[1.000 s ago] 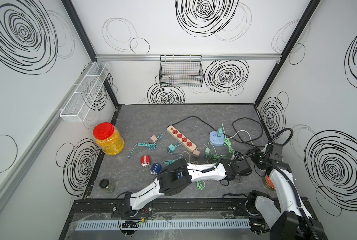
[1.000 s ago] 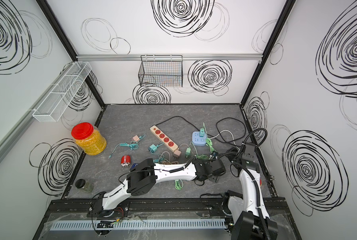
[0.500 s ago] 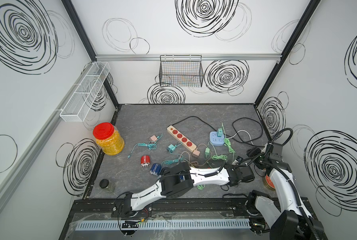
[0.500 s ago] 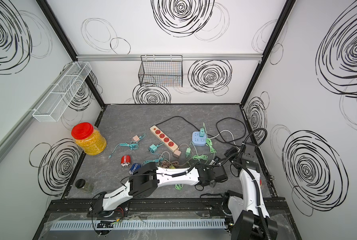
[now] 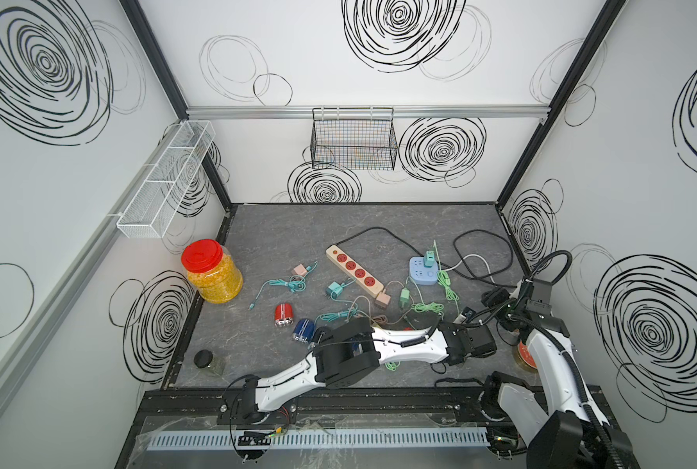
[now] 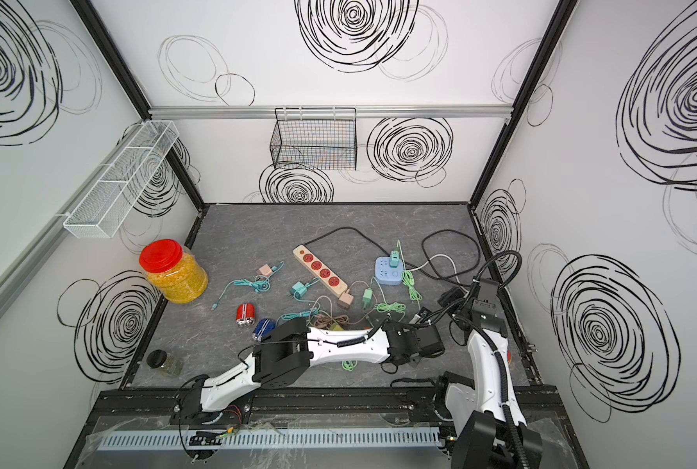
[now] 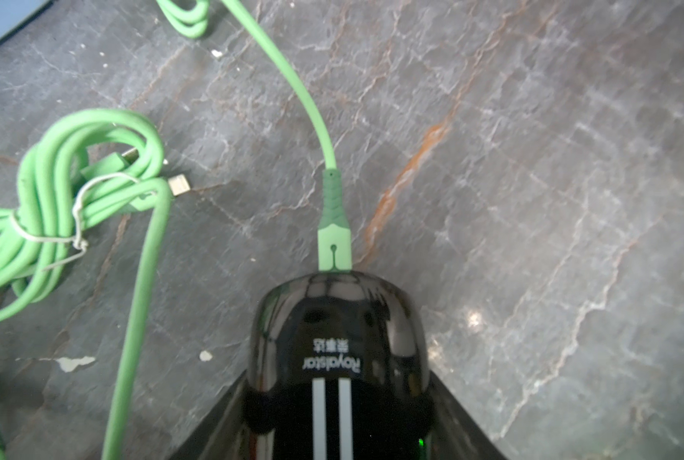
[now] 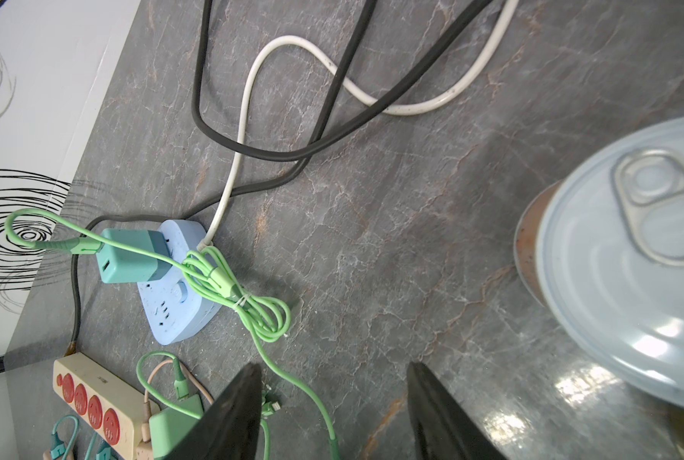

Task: Unplug the electric shaver
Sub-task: Pick up the electric shaver from the center of the board, then remove the charging cable from the electric shaver.

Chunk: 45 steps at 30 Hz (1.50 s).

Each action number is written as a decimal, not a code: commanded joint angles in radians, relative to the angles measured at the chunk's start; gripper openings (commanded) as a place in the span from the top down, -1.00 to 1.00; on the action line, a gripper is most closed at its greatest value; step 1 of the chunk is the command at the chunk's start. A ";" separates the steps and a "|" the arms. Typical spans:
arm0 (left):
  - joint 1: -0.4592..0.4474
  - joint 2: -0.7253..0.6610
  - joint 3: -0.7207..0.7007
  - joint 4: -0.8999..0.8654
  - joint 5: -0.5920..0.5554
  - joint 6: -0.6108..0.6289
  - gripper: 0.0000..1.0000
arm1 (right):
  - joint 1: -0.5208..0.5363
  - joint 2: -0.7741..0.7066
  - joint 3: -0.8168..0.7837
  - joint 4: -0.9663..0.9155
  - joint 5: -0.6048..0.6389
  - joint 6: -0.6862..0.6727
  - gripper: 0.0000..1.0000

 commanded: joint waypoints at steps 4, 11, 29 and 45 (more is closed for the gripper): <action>0.020 -0.231 -0.298 0.220 0.104 0.013 0.39 | 0.001 -0.013 -0.042 0.034 -0.219 -0.006 -0.23; 0.076 -0.395 -0.540 0.474 0.253 0.015 0.43 | 0.044 -0.105 -0.151 0.049 -0.412 0.027 -0.21; 0.127 -0.482 -0.725 0.761 0.458 -0.111 0.47 | 0.211 -0.233 -0.237 0.099 -0.410 0.124 0.11; 0.138 -0.493 -0.768 0.837 0.486 -0.150 0.48 | 0.222 -0.171 -0.244 0.149 -0.427 0.148 0.45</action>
